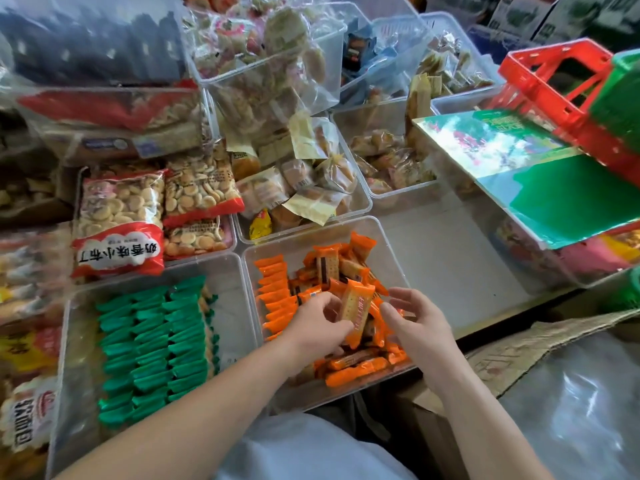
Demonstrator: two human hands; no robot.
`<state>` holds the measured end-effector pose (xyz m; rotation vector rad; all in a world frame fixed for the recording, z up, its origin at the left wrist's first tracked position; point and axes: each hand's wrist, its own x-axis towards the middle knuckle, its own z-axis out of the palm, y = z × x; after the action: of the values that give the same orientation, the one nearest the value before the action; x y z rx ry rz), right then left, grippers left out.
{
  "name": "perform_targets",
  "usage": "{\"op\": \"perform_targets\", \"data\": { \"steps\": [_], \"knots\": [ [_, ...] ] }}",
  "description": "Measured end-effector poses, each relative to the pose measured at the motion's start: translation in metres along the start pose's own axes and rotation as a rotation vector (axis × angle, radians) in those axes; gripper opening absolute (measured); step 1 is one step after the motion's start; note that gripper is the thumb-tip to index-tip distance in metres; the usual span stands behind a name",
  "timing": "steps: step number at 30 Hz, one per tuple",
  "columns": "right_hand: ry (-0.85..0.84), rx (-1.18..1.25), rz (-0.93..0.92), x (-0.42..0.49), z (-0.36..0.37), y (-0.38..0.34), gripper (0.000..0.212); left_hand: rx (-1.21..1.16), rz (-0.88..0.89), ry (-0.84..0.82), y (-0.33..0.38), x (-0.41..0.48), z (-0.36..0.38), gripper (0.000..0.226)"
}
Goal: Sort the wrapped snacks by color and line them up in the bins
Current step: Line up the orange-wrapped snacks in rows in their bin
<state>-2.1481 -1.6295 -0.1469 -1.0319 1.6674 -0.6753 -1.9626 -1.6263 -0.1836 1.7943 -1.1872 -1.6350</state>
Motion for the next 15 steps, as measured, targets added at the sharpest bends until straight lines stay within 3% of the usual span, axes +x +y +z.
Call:
{"op": "perform_targets", "data": {
  "steps": [4, 8, 12, 15],
  "knots": [
    [-0.171, 0.099, 0.032, 0.001, 0.004, -0.017, 0.029, -0.295, -0.002, -0.108, 0.004, -0.037, -0.02, 0.022],
    [-0.369, 0.171, -0.01, -0.007, 0.01, -0.027, 0.034, -0.36, 0.038, -0.012, -0.005, -0.065, -0.026, 0.021],
    [-0.404, 0.019, -0.1, -0.014, 0.026, -0.039, 0.034, -0.369, 0.073, 0.055, -0.016, -0.075, -0.035, 0.024],
    [-0.424, 0.079, 0.008, -0.013, 0.038, -0.033, 0.032, -0.455, 0.071, 0.202, -0.025, -0.079, -0.045, 0.03]
  ]
}}
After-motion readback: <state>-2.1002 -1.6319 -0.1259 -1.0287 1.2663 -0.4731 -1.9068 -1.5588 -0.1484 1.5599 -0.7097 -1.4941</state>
